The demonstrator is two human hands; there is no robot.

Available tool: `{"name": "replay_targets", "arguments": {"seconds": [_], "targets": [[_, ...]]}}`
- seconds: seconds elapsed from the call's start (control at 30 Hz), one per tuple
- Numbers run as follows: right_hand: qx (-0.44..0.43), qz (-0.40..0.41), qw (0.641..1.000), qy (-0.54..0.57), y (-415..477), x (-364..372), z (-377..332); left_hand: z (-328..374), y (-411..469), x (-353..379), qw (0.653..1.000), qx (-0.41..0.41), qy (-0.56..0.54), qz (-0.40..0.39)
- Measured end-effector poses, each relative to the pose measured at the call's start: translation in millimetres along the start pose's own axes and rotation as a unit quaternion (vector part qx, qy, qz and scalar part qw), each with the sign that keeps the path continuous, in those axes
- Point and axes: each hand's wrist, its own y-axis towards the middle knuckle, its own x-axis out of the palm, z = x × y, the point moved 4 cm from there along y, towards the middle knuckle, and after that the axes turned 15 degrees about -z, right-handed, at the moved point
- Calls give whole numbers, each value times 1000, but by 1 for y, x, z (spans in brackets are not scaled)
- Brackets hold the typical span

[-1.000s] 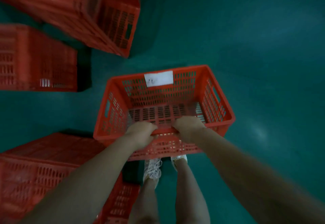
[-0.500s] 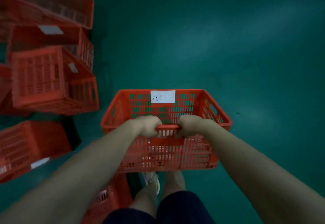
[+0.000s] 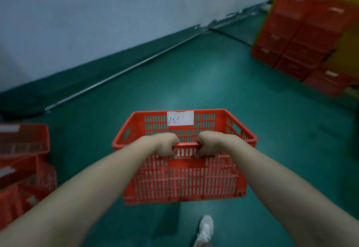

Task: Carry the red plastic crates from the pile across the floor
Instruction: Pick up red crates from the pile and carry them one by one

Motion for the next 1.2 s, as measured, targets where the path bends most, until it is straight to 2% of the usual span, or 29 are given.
{"name": "replay_targets", "arguments": {"seconds": [0.27, 0.7, 1.03, 1.2], "targets": [[57, 98, 992, 50, -89, -48, 126, 120, 46, -115, 992, 58, 105, 44], [147, 203, 966, 61, -172, -116, 386, 325, 194, -279, 961, 126, 220, 108], [214, 253, 940, 85, -173, -174, 554, 419, 324, -397, 936, 171, 275, 138], [255, 255, 925, 117, -145, -233, 650, 447, 415, -483, 923, 207, 298, 130]]}}
